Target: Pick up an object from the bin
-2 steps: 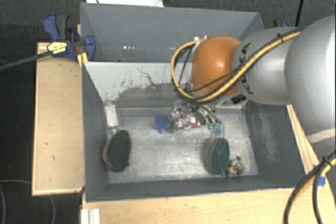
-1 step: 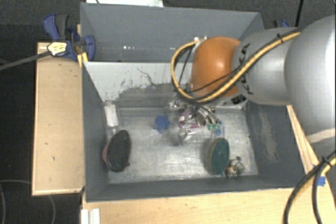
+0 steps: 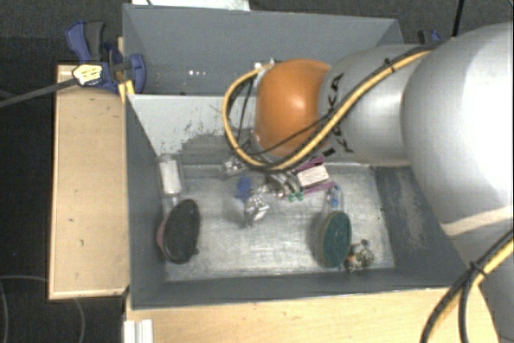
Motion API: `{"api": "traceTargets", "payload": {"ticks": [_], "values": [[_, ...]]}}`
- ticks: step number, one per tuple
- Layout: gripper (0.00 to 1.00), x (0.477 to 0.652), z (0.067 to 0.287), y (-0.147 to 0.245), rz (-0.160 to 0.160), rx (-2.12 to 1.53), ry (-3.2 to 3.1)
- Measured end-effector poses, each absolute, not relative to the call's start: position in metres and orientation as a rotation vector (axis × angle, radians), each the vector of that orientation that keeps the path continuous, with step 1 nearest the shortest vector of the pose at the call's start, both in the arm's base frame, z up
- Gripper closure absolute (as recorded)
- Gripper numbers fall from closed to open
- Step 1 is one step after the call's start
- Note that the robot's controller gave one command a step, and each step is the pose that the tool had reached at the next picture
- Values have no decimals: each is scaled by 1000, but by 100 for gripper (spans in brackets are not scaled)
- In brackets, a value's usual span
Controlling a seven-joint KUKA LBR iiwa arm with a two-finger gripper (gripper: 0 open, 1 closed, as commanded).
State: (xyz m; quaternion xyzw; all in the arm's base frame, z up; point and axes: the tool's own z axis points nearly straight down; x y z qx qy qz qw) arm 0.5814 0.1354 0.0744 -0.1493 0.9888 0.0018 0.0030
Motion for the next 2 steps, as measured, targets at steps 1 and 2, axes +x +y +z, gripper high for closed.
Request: {"api": "traceTargets", "payload": {"ticks": [1,2], "values": [[0,595,73,106,7,-344,3112],[100,597,76,106,6,-342,3105]]}}
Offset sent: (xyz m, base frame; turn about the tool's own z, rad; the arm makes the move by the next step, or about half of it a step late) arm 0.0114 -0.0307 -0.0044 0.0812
